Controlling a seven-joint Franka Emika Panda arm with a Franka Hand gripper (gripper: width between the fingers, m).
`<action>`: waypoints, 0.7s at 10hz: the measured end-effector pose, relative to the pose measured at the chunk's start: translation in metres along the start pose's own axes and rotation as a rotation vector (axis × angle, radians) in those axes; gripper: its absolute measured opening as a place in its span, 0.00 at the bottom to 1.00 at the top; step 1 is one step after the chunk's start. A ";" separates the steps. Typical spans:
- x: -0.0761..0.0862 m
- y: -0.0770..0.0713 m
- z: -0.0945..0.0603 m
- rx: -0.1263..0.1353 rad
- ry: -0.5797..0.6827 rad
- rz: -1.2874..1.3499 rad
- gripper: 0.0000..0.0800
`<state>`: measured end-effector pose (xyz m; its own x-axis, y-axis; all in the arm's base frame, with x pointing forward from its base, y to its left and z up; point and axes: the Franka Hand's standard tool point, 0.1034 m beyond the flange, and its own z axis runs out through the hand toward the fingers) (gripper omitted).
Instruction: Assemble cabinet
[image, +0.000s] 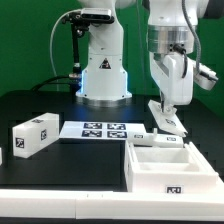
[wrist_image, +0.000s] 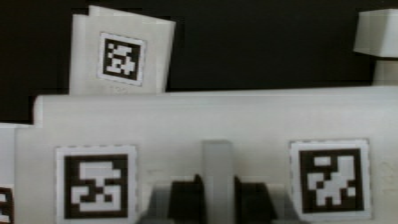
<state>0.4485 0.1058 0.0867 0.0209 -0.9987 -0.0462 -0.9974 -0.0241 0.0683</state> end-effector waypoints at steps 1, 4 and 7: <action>0.001 0.000 0.001 0.002 0.002 0.000 0.08; 0.009 -0.013 0.002 0.031 0.025 -0.001 0.08; 0.007 -0.024 0.004 0.038 0.045 -0.012 0.08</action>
Offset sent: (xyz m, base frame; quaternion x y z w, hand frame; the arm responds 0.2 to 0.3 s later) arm 0.0251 -0.0115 -0.0011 0.0208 0.0163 -0.0180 0.9995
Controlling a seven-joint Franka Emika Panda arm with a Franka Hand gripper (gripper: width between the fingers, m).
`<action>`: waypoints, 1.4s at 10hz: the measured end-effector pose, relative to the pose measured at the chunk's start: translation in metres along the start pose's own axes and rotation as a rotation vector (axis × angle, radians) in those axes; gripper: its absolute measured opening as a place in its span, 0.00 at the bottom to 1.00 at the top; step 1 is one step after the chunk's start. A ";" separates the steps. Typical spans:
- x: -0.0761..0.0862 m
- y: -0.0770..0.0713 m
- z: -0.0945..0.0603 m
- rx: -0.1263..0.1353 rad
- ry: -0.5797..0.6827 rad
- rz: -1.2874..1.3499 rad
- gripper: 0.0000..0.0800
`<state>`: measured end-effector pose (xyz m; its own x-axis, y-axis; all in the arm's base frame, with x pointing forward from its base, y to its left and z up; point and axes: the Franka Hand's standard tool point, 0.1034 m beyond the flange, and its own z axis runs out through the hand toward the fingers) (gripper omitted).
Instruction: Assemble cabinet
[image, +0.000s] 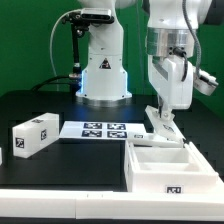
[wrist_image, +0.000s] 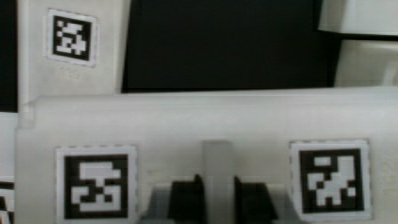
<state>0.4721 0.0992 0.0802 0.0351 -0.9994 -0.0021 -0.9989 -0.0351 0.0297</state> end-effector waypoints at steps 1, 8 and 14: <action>-0.003 -0.001 0.001 0.001 0.001 -0.009 0.08; -0.003 -0.012 0.002 0.010 0.014 -0.027 0.08; -0.006 -0.034 0.005 0.017 0.038 -0.042 0.08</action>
Offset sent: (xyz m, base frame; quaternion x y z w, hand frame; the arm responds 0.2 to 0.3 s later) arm 0.0000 0.0000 0.0000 0.0000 0.0000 0.0000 1.0000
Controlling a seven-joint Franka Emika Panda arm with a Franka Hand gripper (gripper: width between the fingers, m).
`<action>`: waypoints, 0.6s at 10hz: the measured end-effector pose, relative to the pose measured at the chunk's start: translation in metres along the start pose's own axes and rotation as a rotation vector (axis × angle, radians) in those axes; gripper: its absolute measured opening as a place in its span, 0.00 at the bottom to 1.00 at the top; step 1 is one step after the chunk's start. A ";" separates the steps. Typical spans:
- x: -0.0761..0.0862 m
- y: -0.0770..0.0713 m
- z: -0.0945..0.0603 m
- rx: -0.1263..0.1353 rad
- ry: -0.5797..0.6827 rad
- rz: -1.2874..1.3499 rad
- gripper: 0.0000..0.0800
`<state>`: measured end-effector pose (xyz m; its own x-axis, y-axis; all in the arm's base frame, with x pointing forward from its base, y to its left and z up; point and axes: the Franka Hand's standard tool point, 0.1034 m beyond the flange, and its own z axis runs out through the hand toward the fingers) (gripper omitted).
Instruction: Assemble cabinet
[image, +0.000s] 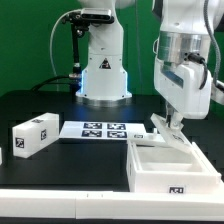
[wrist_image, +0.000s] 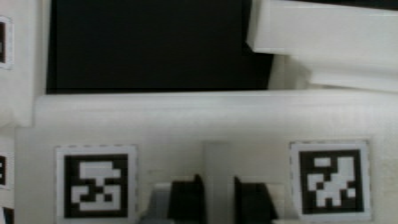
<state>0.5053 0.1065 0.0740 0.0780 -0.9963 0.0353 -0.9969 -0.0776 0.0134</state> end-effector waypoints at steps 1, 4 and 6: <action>0.000 0.000 0.000 0.000 0.000 0.000 0.08; 0.000 0.000 0.000 0.000 0.001 0.000 0.08; 0.001 -0.020 0.001 0.029 0.021 -0.005 0.08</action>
Offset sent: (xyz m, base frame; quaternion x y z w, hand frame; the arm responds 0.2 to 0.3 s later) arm 0.0000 0.0000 0.0000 0.0000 0.0000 0.0000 1.0000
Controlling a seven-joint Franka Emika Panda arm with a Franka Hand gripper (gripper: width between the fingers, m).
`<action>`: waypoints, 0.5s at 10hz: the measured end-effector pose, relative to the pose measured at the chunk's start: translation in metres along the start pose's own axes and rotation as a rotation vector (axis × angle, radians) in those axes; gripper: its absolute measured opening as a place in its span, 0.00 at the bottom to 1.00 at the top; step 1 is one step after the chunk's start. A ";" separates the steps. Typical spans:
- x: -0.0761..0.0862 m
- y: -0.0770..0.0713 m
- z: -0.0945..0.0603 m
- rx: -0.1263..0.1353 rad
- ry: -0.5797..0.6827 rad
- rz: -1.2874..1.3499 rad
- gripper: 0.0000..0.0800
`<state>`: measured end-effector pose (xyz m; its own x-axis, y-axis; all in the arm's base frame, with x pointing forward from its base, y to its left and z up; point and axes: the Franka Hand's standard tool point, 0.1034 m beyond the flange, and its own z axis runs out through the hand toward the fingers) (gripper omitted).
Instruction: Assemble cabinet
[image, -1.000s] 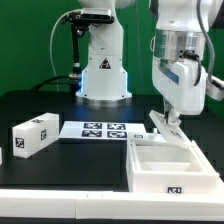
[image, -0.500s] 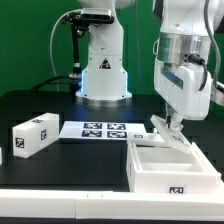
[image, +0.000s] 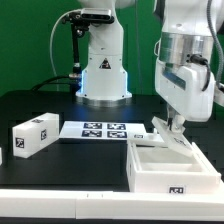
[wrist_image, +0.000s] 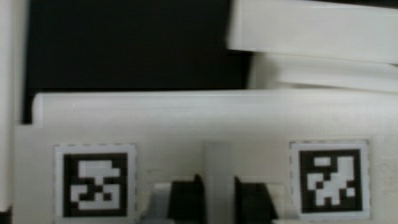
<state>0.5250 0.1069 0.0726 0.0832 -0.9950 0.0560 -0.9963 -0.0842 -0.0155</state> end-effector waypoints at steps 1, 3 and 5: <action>0.001 -0.011 0.001 0.024 0.016 -0.001 0.08; 0.002 -0.025 0.002 0.026 0.061 0.002 0.08; 0.004 -0.024 0.002 0.026 0.056 0.015 0.08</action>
Offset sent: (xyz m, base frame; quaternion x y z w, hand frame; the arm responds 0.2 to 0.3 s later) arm 0.0000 0.0000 0.0000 0.0000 0.0000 0.0000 1.0000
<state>0.5489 0.1052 0.0709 0.0668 -0.9915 0.1113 -0.9965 -0.0719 -0.0424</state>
